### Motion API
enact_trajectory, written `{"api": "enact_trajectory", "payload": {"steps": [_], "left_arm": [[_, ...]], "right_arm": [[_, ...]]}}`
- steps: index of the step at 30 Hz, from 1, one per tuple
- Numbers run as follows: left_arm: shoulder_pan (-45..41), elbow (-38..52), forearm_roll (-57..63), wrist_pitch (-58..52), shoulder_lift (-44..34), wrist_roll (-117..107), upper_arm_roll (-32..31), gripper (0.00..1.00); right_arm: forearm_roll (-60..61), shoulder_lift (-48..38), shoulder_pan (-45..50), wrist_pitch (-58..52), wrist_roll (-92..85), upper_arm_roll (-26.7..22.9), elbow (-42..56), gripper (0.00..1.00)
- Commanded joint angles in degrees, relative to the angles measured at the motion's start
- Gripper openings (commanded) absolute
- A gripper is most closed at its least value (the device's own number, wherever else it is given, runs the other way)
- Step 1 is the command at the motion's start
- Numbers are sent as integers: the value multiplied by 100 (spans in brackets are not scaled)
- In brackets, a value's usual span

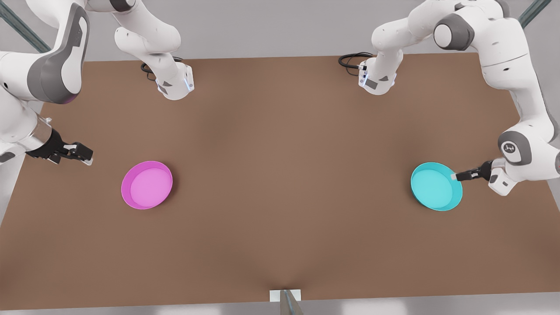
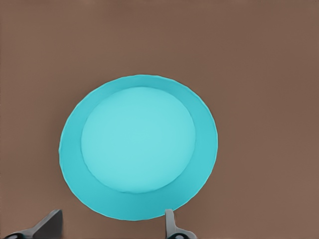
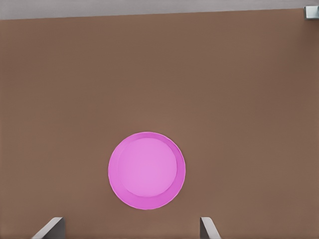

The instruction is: Flip the blue plate over with the left arm, and stack the pink plate on top of the blue plate with the right arm

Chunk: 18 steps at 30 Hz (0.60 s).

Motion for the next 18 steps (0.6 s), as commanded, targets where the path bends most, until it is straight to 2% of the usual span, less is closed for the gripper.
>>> {"api": "enact_trajectory", "payload": {"steps": [1,5,18], "left_arm": [[7,-27,-67,1412,68,2920,6,100],[121,-265,-67,1508,287,2920,85,100],[420,-256,-401,1570,938,2937,146,100]], "right_arm": [[5,-1,9,14,-96,-3,3,100],[5,-1,9,14,-96,-3,3,100],[5,7,9,14,-105,-3,-6,100]]}}
